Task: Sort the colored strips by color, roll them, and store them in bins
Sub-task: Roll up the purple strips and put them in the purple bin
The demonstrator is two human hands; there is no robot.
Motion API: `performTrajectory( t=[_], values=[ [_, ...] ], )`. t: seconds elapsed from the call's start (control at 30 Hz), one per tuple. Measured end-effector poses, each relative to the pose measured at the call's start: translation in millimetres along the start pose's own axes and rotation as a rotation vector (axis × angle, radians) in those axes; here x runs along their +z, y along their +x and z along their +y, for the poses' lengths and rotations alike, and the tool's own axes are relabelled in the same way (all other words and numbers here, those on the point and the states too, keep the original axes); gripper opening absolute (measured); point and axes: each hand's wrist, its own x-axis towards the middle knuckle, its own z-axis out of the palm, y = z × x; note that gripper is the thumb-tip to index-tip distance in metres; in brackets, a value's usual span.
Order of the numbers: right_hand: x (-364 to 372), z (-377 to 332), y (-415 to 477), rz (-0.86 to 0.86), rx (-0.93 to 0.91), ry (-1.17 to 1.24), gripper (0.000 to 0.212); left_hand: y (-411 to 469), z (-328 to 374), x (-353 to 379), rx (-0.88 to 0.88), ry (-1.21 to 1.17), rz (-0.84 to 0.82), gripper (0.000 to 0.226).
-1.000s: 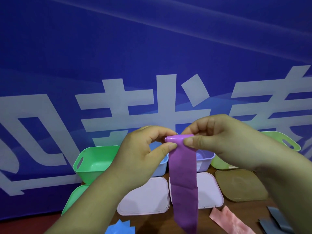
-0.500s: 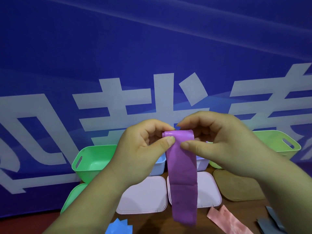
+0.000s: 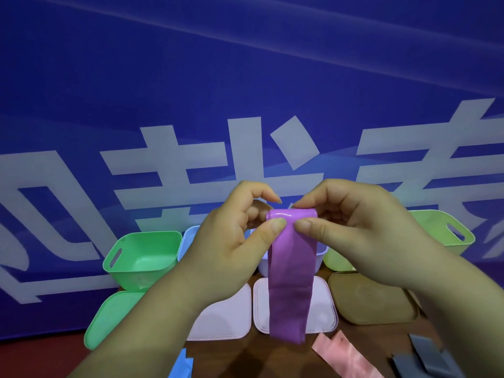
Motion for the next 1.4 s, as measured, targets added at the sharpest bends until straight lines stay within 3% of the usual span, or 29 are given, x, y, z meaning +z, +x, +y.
performTrajectory(
  t=[0.2, 0.33, 0.57, 0.77, 1.03, 1.2, 1.4],
  values=[
    [-21.1, 15.1, 2.1, -0.061, 0.042, 0.043, 0.006, 9.1, 4.8, 17.7, 0.09, 0.132, 0.027, 0.017],
    [-28.0, 23.7, 3.8, -0.092, 0.091, 0.156, 0.004, 11.5, 3.1, 30.9, 0.072, 0.088, 0.065, 0.027],
    [-32.5, 24.7, 9.2, -0.223, 0.17, 0.31, 0.009, 9.7, 3.0, 30.0, 0.074, -0.038, 0.089, 0.025],
    [-15.7, 17.6, 11.3, -0.126, 0.139, 0.323, 0.012, 9.8, -4.7, 20.5, 0.023, -0.126, 0.151, 0.023],
    [11.2, 1.2, 8.2, -0.055, 0.05, 0.362, 0.03, -1.1, -7.5, -3.2, -0.039, -0.245, 0.116, 0.017],
    [29.0, -12.8, 9.0, -0.026, 0.046, 0.331, 0.025, -13.1, -7.1, -23.7, -0.067, -0.253, 0.075, 0.012],
    [50.2, -24.5, 13.6, -0.036, 0.058, 0.316, 0.017, -24.0, -11.9, -47.9, -0.083, -0.148, -0.003, 0.024]
  ],
)
